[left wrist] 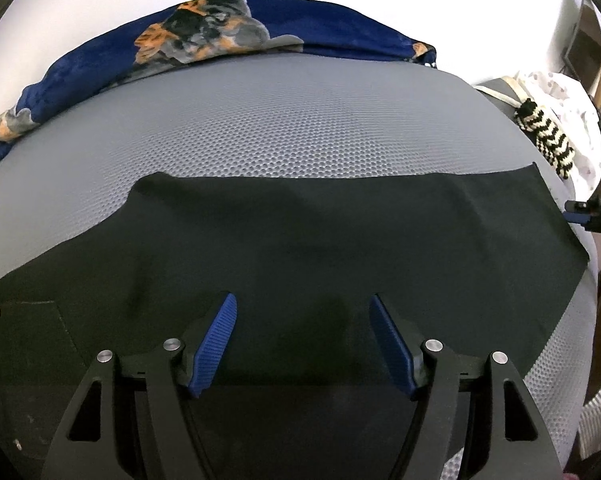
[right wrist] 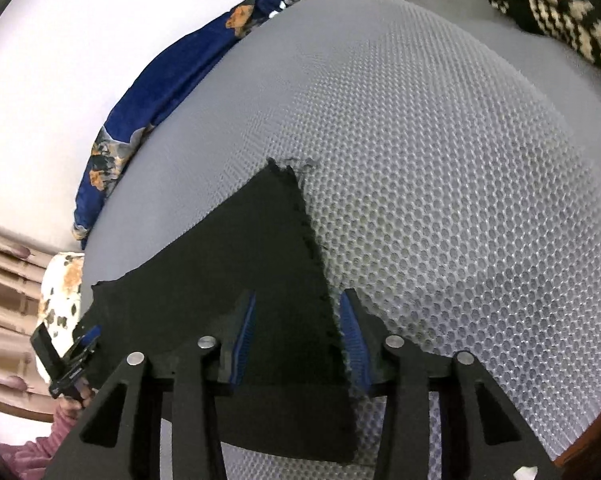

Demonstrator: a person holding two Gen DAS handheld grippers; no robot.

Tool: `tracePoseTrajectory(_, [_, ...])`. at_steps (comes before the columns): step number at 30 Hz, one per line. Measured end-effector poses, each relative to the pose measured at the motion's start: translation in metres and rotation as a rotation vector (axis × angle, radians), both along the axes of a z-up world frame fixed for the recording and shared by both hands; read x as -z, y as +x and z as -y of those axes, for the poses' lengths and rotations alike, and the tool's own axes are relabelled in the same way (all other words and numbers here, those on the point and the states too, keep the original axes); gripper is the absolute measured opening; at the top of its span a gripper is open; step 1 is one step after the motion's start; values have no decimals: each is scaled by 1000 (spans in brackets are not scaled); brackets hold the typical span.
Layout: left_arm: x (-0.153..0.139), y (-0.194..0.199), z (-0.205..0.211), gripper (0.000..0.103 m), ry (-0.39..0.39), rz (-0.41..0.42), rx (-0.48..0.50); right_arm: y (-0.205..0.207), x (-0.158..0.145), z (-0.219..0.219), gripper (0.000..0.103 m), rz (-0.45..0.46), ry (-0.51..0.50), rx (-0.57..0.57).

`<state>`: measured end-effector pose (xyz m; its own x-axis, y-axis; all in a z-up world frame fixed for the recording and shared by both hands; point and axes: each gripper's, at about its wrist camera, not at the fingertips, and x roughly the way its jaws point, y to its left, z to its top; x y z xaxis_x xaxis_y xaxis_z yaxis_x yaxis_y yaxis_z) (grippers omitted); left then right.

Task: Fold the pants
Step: 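Grasp the trouser leg edge with the right tool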

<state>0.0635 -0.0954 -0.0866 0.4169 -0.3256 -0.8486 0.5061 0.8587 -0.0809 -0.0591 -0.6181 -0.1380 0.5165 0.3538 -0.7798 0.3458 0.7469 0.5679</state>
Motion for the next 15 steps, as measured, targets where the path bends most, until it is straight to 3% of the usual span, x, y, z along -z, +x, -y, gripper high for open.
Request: tracePoseTrajectory(15, [12,0,10,71,50,-6,-17,-9,15,13,22,107,221,-77])
